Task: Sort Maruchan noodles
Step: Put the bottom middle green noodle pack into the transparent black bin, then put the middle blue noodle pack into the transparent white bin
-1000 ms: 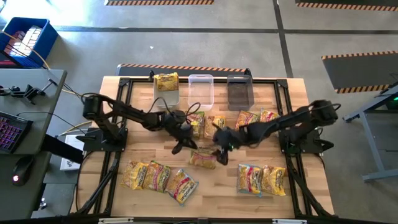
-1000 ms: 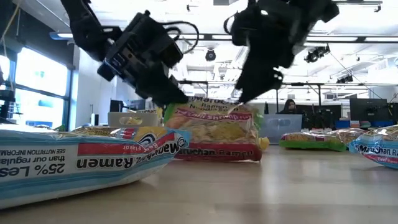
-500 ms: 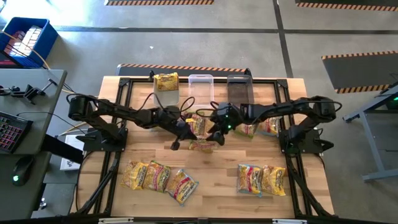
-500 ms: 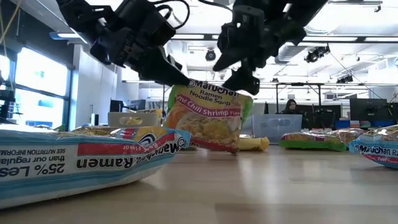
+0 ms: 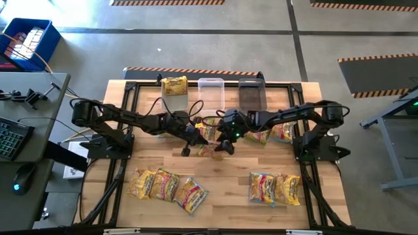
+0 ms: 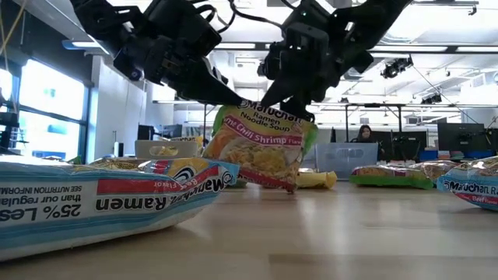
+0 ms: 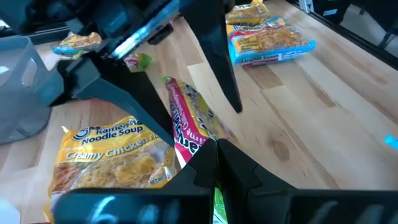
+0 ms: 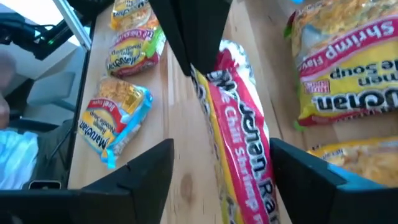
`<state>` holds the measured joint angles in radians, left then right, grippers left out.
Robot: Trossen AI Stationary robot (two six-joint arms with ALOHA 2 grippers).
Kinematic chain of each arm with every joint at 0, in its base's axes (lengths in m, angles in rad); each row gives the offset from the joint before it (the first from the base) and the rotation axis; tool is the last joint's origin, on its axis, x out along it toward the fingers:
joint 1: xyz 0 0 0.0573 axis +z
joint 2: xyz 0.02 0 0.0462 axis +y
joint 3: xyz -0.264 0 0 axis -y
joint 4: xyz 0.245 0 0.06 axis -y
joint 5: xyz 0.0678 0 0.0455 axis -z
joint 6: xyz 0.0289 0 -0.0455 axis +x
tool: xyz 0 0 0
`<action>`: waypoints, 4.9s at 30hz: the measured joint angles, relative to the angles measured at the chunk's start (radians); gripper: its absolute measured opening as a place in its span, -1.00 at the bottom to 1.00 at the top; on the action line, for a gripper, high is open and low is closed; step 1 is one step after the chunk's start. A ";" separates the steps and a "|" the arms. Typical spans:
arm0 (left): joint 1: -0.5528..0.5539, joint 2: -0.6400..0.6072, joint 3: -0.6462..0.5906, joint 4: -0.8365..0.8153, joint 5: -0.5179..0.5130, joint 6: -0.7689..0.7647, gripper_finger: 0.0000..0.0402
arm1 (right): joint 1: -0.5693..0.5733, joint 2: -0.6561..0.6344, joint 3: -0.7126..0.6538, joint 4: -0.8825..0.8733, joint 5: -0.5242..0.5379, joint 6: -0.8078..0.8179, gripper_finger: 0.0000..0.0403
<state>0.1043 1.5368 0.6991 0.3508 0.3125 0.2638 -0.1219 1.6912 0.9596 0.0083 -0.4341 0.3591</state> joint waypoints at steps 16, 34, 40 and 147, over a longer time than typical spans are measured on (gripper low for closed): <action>0.025 0.000 0.000 0.023 -0.003 -0.038 -1.00 | -0.001 0.025 0.000 0.033 -0.008 0.025 -0.55; 0.230 -0.097 -0.043 0.141 0.081 -0.263 -0.81 | -0.009 0.018 0.000 0.047 -0.046 -0.082 -0.59; 0.235 -0.220 -0.245 0.426 0.059 -0.320 -0.97 | -0.025 -0.017 0.105 -0.182 -0.001 -0.207 -0.59; 0.465 -0.265 -0.374 0.593 0.046 -0.260 -1.00 | -0.631 -0.031 0.655 -0.952 0.556 -1.030 -0.02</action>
<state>0.5690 1.2713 0.3248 0.9438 0.3585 0.0036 -0.7526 1.6606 1.6146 -0.9436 0.1219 -0.6705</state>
